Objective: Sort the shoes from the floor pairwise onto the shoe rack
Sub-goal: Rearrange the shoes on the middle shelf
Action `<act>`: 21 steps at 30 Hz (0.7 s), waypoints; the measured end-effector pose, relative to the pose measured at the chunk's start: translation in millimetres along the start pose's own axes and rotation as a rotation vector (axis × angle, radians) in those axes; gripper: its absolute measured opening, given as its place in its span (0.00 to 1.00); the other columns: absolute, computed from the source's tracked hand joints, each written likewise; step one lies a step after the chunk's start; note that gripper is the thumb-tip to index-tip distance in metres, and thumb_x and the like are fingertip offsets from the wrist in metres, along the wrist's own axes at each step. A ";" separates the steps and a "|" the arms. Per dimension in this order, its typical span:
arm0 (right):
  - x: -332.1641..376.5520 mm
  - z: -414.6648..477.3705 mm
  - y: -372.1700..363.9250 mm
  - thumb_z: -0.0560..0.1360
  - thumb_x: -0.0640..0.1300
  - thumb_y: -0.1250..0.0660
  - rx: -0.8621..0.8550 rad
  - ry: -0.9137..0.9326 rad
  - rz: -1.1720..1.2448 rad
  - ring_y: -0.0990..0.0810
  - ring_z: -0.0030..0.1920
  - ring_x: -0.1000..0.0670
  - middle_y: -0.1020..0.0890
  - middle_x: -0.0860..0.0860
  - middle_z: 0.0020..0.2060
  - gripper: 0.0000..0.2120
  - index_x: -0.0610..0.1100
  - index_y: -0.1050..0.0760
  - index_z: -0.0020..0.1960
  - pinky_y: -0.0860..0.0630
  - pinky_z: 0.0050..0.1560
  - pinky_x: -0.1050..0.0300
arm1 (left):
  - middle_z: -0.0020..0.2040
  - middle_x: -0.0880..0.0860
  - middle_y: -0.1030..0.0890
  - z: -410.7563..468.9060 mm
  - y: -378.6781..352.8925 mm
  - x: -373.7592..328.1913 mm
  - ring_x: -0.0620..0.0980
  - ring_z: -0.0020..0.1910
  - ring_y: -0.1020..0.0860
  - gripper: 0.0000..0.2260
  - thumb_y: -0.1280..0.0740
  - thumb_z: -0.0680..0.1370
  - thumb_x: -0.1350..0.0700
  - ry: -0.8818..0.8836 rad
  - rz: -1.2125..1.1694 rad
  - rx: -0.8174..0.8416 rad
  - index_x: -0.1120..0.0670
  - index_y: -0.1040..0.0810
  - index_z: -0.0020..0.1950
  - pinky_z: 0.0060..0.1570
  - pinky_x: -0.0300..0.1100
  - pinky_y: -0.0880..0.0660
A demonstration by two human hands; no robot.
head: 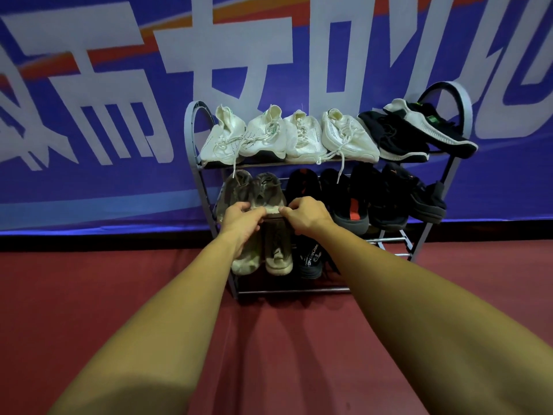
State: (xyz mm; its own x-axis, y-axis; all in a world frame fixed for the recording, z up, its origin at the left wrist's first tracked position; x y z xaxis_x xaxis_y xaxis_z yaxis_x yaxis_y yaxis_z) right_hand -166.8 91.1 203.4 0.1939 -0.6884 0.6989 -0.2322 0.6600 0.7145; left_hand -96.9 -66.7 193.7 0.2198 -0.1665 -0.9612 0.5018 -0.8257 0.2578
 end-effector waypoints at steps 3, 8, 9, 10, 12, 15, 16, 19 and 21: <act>-9.2 -10.8 20.0 0.76 0.61 0.36 -0.017 -0.013 0.004 0.16 0.46 0.41 0.16 0.45 0.46 0.18 0.48 0.20 0.55 0.19 0.54 0.47 | 0.48 0.54 0.17 -9.6 -4.1 -5.0 0.46 0.37 0.22 0.23 0.29 0.74 0.54 -0.019 0.037 -0.001 0.56 0.28 0.68 0.34 0.37 0.29; -33.6 -28.5 53.5 0.75 0.61 0.36 -0.062 -0.066 -0.047 0.16 0.46 0.42 0.15 0.46 0.46 0.19 0.49 0.19 0.54 0.20 0.54 0.47 | 0.50 0.53 0.20 -25.4 -34.2 -17.9 0.51 0.41 0.20 0.22 0.28 0.70 0.51 -0.059 0.107 0.036 0.51 0.29 0.62 0.51 0.48 0.21; -39.0 -31.6 59.8 0.75 0.61 0.36 -0.070 -0.083 -0.053 0.16 0.46 0.42 0.16 0.46 0.46 0.19 0.49 0.19 0.54 0.20 0.54 0.47 | 0.47 0.51 0.20 -28.4 -43.2 -19.8 0.50 0.38 0.21 0.20 0.29 0.72 0.53 -0.063 0.113 0.070 0.51 0.29 0.62 0.51 0.48 0.21; -44.8 -34.1 65.8 0.75 0.61 0.36 -0.076 -0.098 -0.059 0.16 0.45 0.41 0.16 0.46 0.46 0.18 0.48 0.19 0.53 0.20 0.54 0.47 | 0.46 0.51 0.20 -29.8 -51.8 -20.1 0.50 0.37 0.21 0.19 0.29 0.72 0.54 -0.064 0.123 0.107 0.52 0.29 0.62 0.51 0.48 0.21; -55.5 -38.3 78.4 0.75 0.60 0.36 -0.097 -0.117 -0.075 0.16 0.46 0.41 0.16 0.45 0.46 0.18 0.47 0.19 0.52 0.20 0.54 0.48 | 0.44 0.53 0.19 -32.4 -67.3 -21.7 0.50 0.35 0.21 0.21 0.29 0.71 0.53 -0.066 0.139 0.173 0.55 0.27 0.62 0.50 0.48 0.21; -70.9 -40.7 93.2 0.76 0.59 0.35 -0.120 -0.149 -0.107 0.18 0.50 0.41 0.17 0.45 0.48 0.17 0.46 0.20 0.53 0.22 0.52 0.51 | 0.44 0.54 0.16 -32.4 -85.9 -23.8 0.51 0.39 0.18 0.20 0.28 0.66 0.50 -0.077 0.190 0.222 0.52 0.22 0.57 0.53 0.49 0.20; -75.9 -40.4 96.8 0.77 0.58 0.35 -0.122 -0.160 -0.118 0.19 0.51 0.41 0.17 0.44 0.49 0.18 0.44 0.20 0.54 0.23 0.51 0.52 | 0.44 0.53 0.16 -32.4 -90.5 -25.6 0.52 0.41 0.17 0.19 0.28 0.65 0.49 -0.090 0.205 0.221 0.51 0.21 0.54 0.53 0.49 0.20; -89.0 -39.1 102.7 0.77 0.57 0.34 -0.114 -0.215 -0.144 0.21 0.48 0.41 0.19 0.43 0.49 0.18 0.42 0.22 0.53 0.26 0.47 0.53 | 0.37 0.51 0.17 -33.5 -103.7 -32.0 0.51 0.39 0.18 0.14 0.27 0.68 0.53 -0.127 0.244 0.245 0.53 0.19 0.53 0.48 0.44 0.21; -93.6 -39.1 102.1 0.78 0.56 0.35 -0.098 -0.248 -0.153 0.21 0.40 0.44 0.20 0.45 0.41 0.17 0.41 0.26 0.47 0.28 0.44 0.55 | 0.38 0.51 0.17 -30.2 -111.3 -31.9 0.51 0.40 0.18 0.16 0.27 0.68 0.50 -0.138 0.295 0.263 0.51 0.19 0.54 0.48 0.43 0.22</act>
State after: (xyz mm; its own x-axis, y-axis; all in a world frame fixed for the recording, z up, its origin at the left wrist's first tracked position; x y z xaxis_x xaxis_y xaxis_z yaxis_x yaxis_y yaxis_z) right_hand -171.4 234.6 212.2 -0.0220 -0.8266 0.5623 -0.1226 0.5604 0.8191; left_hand -134.5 46.8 198.6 0.1992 -0.4727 -0.8584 0.1992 -0.8381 0.5078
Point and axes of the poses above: each hand's wrist, its own z-axis towards the middle knuckle, its own y-axis out of the back of the hand, x = y × z, the point moved 6 cm from there along z, towards the middle knuckle
